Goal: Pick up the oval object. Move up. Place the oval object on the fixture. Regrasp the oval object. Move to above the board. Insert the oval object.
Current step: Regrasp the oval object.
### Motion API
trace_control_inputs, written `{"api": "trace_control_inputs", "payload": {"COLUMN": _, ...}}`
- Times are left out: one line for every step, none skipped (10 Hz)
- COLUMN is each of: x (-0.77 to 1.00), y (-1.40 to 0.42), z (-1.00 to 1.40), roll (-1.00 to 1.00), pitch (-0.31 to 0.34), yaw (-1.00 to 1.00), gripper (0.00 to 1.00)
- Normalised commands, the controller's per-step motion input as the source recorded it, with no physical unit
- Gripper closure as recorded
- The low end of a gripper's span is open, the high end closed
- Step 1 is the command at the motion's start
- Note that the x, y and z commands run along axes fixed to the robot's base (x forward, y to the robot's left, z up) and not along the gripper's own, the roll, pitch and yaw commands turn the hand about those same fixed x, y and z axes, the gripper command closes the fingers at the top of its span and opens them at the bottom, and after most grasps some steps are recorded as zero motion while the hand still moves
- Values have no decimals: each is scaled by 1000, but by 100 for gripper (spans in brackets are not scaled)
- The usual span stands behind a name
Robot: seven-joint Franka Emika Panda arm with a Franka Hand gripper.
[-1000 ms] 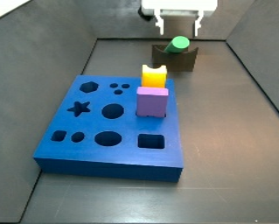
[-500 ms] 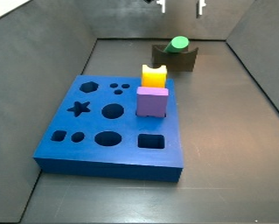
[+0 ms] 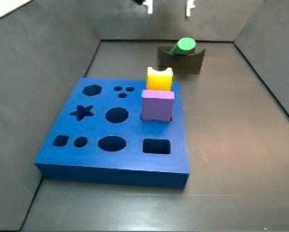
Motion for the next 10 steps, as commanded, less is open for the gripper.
{"api": "trace_control_inputs", "payload": {"x": -1000, "y": -10, "z": 18, "roll": 78, "pitch": -119, "yaw": 9, "gripper": 0}}
{"api": "trace_control_inputs", "payload": {"x": -981, "y": -14, "z": 17, "roll": 99, "pitch": -122, "yaw": 27, "gripper": 0}}
{"api": "trace_control_inputs", "payload": {"x": -849, "y": -17, "z": 19, "roll": 111, "pitch": -120, "yaw": 37, "gripper": 0}}
{"api": "trace_control_inputs", "payload": {"x": -723, "y": -17, "z": 17, "roll": 116, "pitch": -115, "yaw": 44, "gripper": 0}}
{"api": "trace_control_inputs", "payload": {"x": -486, "y": -1000, "z": -693, "roll": 1000, "pitch": -16, "yaw": -931, "gripper": 0}}
{"api": "trace_control_inputs", "payload": {"x": -354, "y": -1000, "z": -674, "roll": 1000, "pitch": -20, "yaw": -928, "gripper": 0}}
{"api": "trace_control_inputs", "payload": {"x": -133, "y": -973, "z": -440, "roll": 1000, "pitch": -55, "yaw": -932, "gripper": 0}}
{"api": "trace_control_inputs", "payload": {"x": -43, "y": -782, "z": -235, "roll": 1000, "pitch": -77, "yaw": -936, "gripper": 0}}
{"api": "trace_control_inputs", "payload": {"x": -46, "y": -497, "z": -100, "roll": 1000, "pitch": -108, "yaw": -935, "gripper": 0}}
{"api": "trace_control_inputs", "payload": {"x": -53, "y": -287, "z": -52, "roll": 1000, "pitch": -132, "yaw": -936, "gripper": 0}}
